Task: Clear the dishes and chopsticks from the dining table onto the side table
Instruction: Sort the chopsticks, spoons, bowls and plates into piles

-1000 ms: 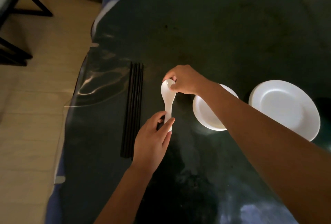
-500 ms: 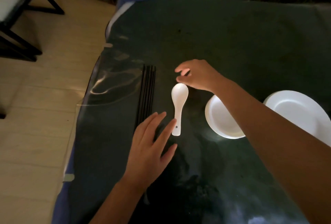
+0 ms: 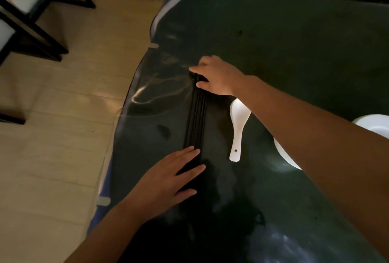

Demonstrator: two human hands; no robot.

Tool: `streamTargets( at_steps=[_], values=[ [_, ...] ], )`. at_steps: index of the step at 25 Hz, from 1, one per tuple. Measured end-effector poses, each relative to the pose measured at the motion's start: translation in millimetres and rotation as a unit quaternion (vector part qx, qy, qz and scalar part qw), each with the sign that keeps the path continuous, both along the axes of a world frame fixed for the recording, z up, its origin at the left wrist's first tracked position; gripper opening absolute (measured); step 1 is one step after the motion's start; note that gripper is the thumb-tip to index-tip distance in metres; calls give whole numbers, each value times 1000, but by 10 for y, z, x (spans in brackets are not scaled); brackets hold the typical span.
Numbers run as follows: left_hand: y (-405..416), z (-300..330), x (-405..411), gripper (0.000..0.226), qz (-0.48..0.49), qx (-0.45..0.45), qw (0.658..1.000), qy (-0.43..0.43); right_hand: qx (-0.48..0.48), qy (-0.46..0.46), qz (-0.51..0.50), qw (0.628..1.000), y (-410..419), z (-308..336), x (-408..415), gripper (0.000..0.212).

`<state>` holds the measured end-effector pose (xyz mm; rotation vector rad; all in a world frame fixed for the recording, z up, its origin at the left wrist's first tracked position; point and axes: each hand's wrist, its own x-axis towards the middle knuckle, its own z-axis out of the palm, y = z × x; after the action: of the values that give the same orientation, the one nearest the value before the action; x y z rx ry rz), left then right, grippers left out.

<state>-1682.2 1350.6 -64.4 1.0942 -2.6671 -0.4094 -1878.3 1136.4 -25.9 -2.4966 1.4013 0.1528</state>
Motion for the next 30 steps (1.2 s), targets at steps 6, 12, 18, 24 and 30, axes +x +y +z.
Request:
streamTargets(
  at_steps=[6, 12, 18, 24, 30],
  values=[
    [-35, 28, -24, 45, -1, 16, 1000, 21, -8, -43, -25, 999, -30, 1, -17, 36],
    [-47, 56, -29, 48, -6, 23, 1000, 8, -25, -64, -67, 995, -1, -16, -18, 40],
    [-152, 21, 8, 39, -67, -23, 997, 5, -9, -80, -94, 992, -8, 4, -31, 40],
    [-232, 10, 41, 44, -100, -58, 993, 11, 2, -90, -110, 990, 1, 3, -47, 38],
    [-337, 22, 42, 59, -135, -74, 988, 29, -26, -75, -110, 991, 36, -18, -66, 39]
  ],
)
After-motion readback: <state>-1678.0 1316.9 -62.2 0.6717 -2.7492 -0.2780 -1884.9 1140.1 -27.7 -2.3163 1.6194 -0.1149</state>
